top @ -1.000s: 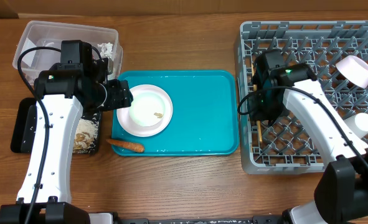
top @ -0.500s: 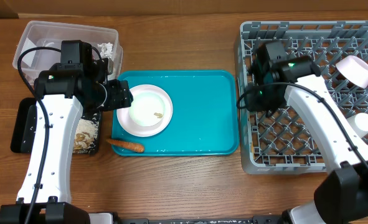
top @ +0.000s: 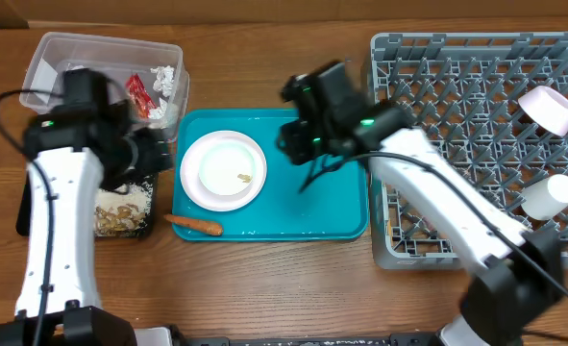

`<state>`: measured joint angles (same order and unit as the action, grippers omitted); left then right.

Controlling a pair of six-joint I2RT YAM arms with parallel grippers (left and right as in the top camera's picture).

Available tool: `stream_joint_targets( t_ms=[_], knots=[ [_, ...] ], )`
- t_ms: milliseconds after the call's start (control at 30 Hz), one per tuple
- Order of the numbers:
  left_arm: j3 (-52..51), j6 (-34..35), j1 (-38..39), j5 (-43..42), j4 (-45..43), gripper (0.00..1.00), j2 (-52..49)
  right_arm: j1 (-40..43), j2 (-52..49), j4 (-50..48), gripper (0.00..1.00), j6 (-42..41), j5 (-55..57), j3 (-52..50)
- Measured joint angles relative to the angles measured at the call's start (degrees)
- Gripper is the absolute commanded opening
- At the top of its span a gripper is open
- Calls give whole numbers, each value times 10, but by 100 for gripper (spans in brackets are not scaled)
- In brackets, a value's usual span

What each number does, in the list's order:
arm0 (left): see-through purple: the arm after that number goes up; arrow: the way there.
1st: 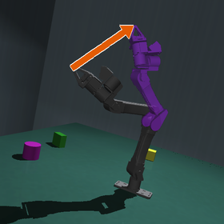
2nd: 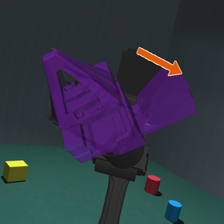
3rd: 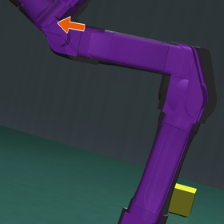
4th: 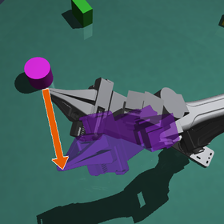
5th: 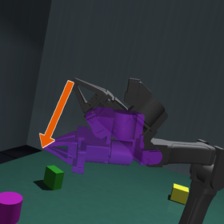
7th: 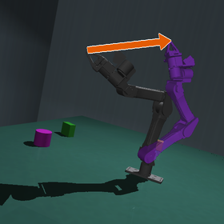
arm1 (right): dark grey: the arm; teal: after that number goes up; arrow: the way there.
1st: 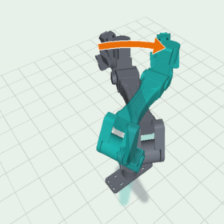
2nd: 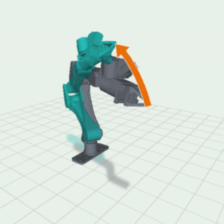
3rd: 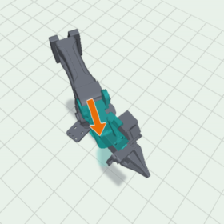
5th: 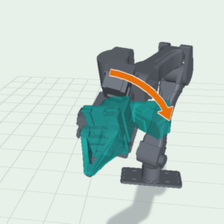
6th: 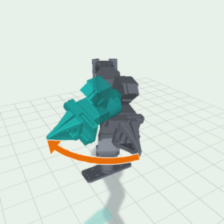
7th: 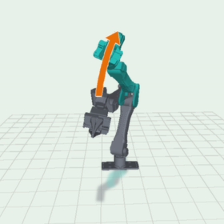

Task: Sort waste into correct bins and load items into the dishwasher
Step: 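Grasp the white bowl on the pink plate with the right gripper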

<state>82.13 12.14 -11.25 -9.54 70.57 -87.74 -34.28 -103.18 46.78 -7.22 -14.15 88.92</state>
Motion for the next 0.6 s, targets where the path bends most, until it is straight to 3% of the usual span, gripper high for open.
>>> stream_joint_targets(
  t_ms=[67, 333, 400, 600],
  knots=[
    [0, 3, -32, 3, 9, 96, 0, -12, -31, -18, 40, -13, 0, 0],
    [0, 17, -89, 8, 21, 99, 0, -50, -133, -77, 38, -82, 17, 0],
    [0, 17, -89, 8, 21, 99, 0, -57, -150, -84, 35, -96, 19, 0],
    [0, 19, -89, 8, 21, 99, 0, -66, -176, -86, 11, -128, 26, 0]
  ],
)
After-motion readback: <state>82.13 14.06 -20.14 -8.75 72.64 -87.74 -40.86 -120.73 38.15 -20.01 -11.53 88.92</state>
